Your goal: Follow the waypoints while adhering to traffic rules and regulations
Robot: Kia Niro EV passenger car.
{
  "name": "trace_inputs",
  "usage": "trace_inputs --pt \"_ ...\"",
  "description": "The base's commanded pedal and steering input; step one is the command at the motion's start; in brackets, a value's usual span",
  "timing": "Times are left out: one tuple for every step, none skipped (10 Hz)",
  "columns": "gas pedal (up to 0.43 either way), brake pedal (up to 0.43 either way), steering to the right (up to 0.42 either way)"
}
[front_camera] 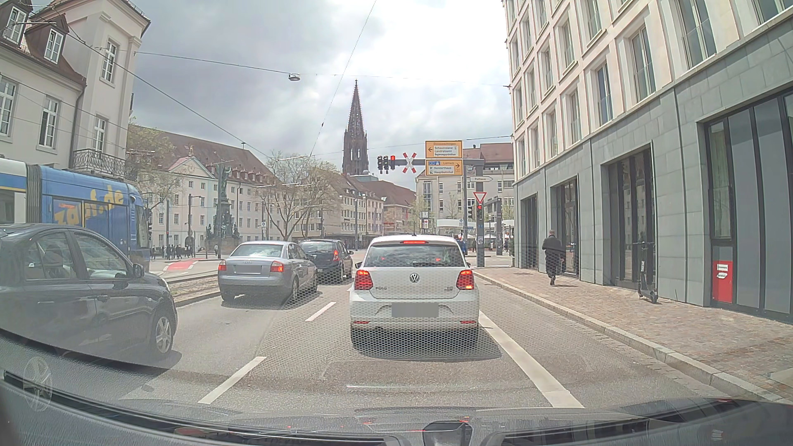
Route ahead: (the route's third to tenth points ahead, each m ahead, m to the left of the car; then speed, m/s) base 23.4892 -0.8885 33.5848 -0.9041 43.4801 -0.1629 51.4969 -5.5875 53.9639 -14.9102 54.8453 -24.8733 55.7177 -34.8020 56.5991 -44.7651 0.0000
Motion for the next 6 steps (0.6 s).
trace_inputs --pt "0.0 0.232 -0.011" --pt "0.0 0.232 -0.011" --pt "0.0 0.232 -0.011" --pt "0.0 0.232 -0.011" --pt "0.0 0.232 -0.011" --pt "0.0 0.232 -0.011"
